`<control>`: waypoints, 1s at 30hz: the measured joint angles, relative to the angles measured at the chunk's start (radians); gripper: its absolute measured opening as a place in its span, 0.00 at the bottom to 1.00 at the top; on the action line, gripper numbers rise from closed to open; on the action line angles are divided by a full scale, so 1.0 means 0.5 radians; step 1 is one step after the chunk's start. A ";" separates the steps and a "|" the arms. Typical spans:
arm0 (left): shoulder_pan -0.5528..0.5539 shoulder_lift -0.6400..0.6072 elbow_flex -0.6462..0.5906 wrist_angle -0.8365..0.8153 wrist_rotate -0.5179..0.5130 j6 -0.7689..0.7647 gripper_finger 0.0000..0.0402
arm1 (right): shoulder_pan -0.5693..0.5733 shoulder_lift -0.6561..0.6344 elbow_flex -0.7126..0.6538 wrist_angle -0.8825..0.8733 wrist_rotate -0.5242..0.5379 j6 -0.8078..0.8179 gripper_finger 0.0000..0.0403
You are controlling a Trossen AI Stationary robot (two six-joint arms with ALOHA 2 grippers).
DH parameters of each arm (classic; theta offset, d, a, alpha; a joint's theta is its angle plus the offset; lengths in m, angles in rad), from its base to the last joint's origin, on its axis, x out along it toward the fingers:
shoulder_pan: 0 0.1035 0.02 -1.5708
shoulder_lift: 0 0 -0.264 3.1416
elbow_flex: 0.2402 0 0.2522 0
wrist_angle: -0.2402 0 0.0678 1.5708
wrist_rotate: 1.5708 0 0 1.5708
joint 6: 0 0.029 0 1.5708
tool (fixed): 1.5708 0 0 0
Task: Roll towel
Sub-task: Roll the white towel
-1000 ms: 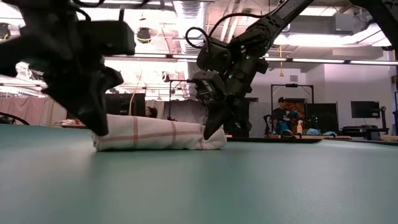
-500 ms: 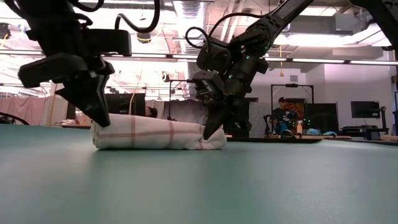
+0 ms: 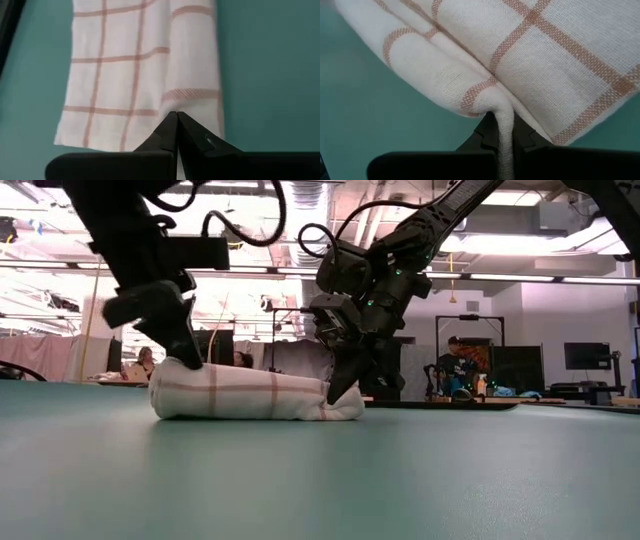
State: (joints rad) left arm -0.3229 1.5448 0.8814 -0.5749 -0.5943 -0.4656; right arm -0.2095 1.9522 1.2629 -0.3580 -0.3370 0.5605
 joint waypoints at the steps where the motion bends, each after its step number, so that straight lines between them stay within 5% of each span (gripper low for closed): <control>1: 0.021 -0.001 -0.003 0.005 -0.010 0.018 0.00 | 0.000 0.000 0.000 0.000 -0.001 0.000 0.06; 10: 0.121 -0.001 -0.268 0.385 0.117 0.010 0.00 | 0.000 0.000 0.000 0.001 -0.001 -0.001 0.06; 18: 0.146 -0.111 -0.291 0.227 0.174 -0.122 0.00 | 0.000 0.000 0.000 -0.008 -0.002 -0.001 0.06; 25: -0.116 -0.524 -0.286 0.425 0.170 -0.247 0.00 | 0.000 0.000 0.000 -0.004 -0.014 -0.001 0.06; 30: -0.331 -0.373 -0.301 0.447 0.184 -0.152 0.00 | -0.008 0.000 -0.001 -0.005 -0.066 -0.001 0.06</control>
State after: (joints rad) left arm -0.4886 1.3583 0.7311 -0.3513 -0.5022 -0.5416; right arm -0.2134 1.9522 1.2625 -0.3603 -0.3702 0.5598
